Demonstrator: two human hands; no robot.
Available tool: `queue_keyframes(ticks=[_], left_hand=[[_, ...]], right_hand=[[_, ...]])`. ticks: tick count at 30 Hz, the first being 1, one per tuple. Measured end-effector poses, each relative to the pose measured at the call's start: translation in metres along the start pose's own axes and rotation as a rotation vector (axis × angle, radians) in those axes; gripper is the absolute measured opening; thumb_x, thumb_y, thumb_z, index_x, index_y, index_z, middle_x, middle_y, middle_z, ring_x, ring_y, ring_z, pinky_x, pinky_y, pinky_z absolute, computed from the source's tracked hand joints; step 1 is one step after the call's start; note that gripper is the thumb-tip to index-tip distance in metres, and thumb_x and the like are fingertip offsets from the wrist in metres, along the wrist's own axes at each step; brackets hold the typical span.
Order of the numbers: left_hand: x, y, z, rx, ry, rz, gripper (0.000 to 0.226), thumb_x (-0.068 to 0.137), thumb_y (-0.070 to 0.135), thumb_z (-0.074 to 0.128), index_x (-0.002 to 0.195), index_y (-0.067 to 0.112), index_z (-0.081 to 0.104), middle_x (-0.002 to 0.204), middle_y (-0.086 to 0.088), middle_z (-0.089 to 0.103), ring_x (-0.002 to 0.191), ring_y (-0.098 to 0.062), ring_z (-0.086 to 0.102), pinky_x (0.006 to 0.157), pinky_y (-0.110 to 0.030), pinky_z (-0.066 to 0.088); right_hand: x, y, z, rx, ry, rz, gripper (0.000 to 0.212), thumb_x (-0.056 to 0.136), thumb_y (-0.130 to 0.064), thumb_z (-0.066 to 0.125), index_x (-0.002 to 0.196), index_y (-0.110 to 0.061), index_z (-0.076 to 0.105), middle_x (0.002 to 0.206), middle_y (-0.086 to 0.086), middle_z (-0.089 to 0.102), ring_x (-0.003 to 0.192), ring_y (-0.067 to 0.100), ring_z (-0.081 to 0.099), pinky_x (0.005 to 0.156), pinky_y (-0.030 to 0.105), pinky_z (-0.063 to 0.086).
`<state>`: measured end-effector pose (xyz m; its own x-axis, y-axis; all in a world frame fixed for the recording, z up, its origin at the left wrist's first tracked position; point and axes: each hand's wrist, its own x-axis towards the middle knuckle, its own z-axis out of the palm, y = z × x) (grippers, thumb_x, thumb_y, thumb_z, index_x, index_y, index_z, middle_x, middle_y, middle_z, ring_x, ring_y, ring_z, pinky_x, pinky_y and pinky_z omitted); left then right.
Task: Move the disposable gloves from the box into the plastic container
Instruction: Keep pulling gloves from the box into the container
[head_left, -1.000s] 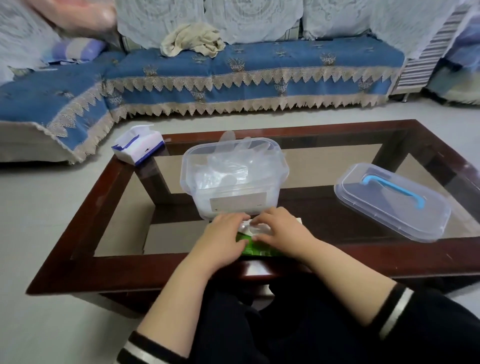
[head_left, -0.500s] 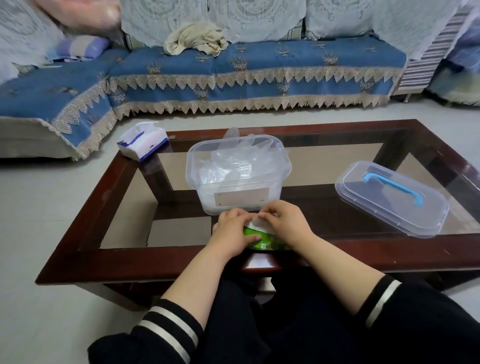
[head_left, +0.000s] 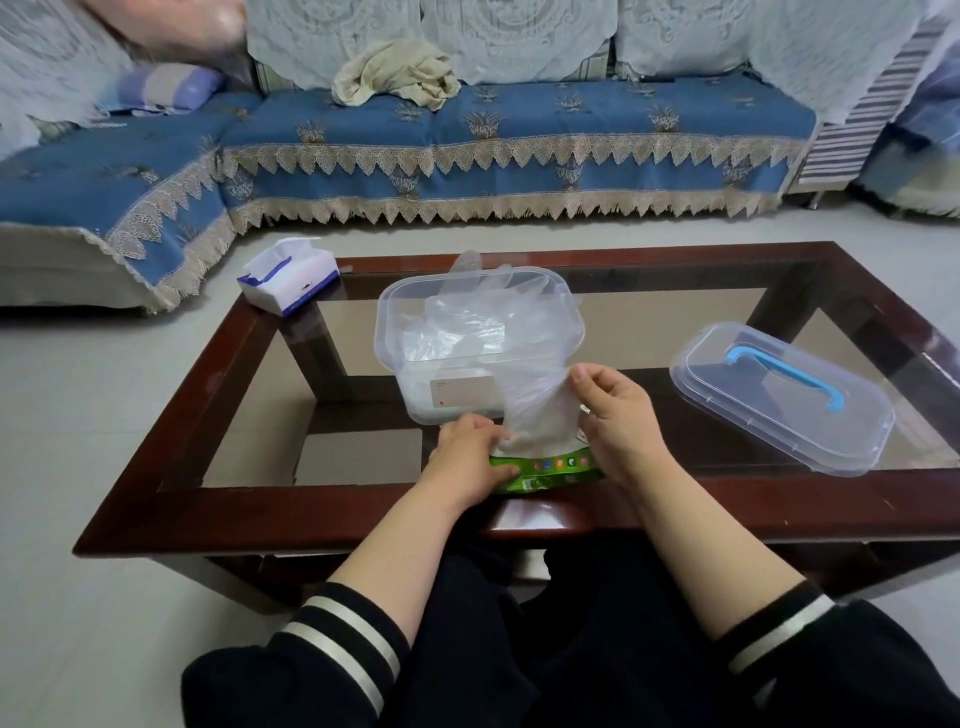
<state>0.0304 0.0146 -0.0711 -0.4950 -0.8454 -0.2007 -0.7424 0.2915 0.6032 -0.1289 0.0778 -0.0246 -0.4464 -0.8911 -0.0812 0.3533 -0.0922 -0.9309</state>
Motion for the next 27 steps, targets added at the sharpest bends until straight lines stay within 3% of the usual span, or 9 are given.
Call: queue_keyframes(ticks=[3,7,10,13,16,18,20,24,27], left_hand=[[0.015,-0.023,0.018,-0.001,0.016,-0.11,0.08,0.06,0.052,0.074,0.133,0.028,0.048,0.128,0.004,0.055,0.114,-0.013,0.053,0.092,-0.025,0.043],[-0.005,0.007,-0.002,0.083,-0.055,-0.057,0.046,0.092,0.02,0.06,0.136,0.008,0.049,0.136,-0.01,0.053,0.124,-0.026,0.049,0.103,-0.033,0.038],[-0.004,0.011,-0.001,0.088,-0.035,0.002,0.061,0.089,0.015,0.059,0.144,0.012,0.035,0.14,-0.01,0.045,0.13,-0.024,0.042,0.109,-0.027,0.032],[-0.003,0.0,0.001,0.044,-0.005,0.007,0.053,0.078,0.034,0.067,0.128,0.027,0.052,0.13,-0.005,0.054,0.126,-0.025,0.045,0.107,-0.035,0.036],[-0.009,-0.001,-0.008,0.086,0.227,0.047,0.031,0.085,0.028,0.064,0.112,0.014,0.063,0.111,-0.008,0.064,0.112,-0.029,0.052,0.094,-0.034,0.04],[-0.012,-0.004,-0.014,-0.065,0.396,-0.008,0.016,0.092,0.018,0.052,0.094,0.005,0.062,0.092,-0.012,0.065,0.094,-0.034,0.059,0.078,-0.037,0.045],[-0.018,-0.005,-0.019,-0.26,0.471,-0.069,0.032,0.099,0.027,0.044,0.082,0.01,0.064,0.077,-0.004,0.066,0.084,-0.03,0.062,0.074,-0.037,0.048],[-0.029,0.023,-0.032,-0.789,0.337,-0.172,0.076,0.097,0.061,0.012,0.081,0.018,0.072,0.075,-0.003,0.074,0.085,-0.015,0.067,0.08,-0.028,0.044],[-0.024,0.04,-0.035,-0.675,0.303,-0.187,0.062,0.096,0.063,0.022,0.076,0.023,0.065,0.077,-0.001,0.069,0.082,-0.018,0.064,0.08,-0.033,0.047]], right_hand=[[-0.003,0.003,0.013,-0.352,-0.093,-0.13,0.015,0.089,-0.009,0.063,0.078,-0.015,0.068,0.071,-0.007,0.065,0.067,0.0,0.058,0.069,0.015,0.047],[-0.002,0.012,0.033,-0.602,-0.204,-0.194,0.024,0.088,-0.011,0.067,0.072,-0.029,0.065,0.075,-0.012,0.064,0.076,0.004,0.058,0.08,0.021,0.046],[-0.002,0.011,0.046,-0.537,-0.194,-0.162,0.023,0.089,-0.011,0.065,0.071,-0.027,0.064,0.07,-0.015,0.062,0.07,-0.002,0.055,0.077,0.019,0.044],[0.003,0.004,0.043,-0.364,-0.039,-0.132,0.018,0.091,-0.016,0.063,0.074,-0.021,0.066,0.069,-0.012,0.063,0.069,0.001,0.055,0.071,0.019,0.046],[0.002,-0.001,0.024,-0.438,-0.008,-0.174,0.017,0.092,-0.016,0.061,0.076,-0.019,0.065,0.071,-0.01,0.062,0.065,-0.003,0.055,0.066,0.012,0.044],[0.001,0.002,0.01,-0.575,-0.049,-0.154,0.016,0.091,-0.018,0.063,0.076,-0.02,0.065,0.069,-0.011,0.061,0.063,-0.003,0.053,0.065,0.014,0.043],[0.002,0.006,-0.001,-0.655,-0.077,-0.096,0.014,0.09,-0.022,0.065,0.076,-0.021,0.066,0.07,-0.009,0.061,0.064,0.003,0.052,0.066,0.02,0.043],[-0.002,0.01,-0.009,-0.733,-0.17,-0.06,0.004,0.09,-0.027,0.064,0.093,-0.025,0.065,0.101,-0.007,0.067,0.082,0.0,0.058,0.066,0.011,0.043],[-0.005,0.013,-0.01,-0.88,-0.292,-0.046,0.05,0.083,-0.037,0.071,0.127,-0.027,0.051,0.122,-0.014,0.053,0.108,0.0,0.049,0.089,0.015,0.039]])
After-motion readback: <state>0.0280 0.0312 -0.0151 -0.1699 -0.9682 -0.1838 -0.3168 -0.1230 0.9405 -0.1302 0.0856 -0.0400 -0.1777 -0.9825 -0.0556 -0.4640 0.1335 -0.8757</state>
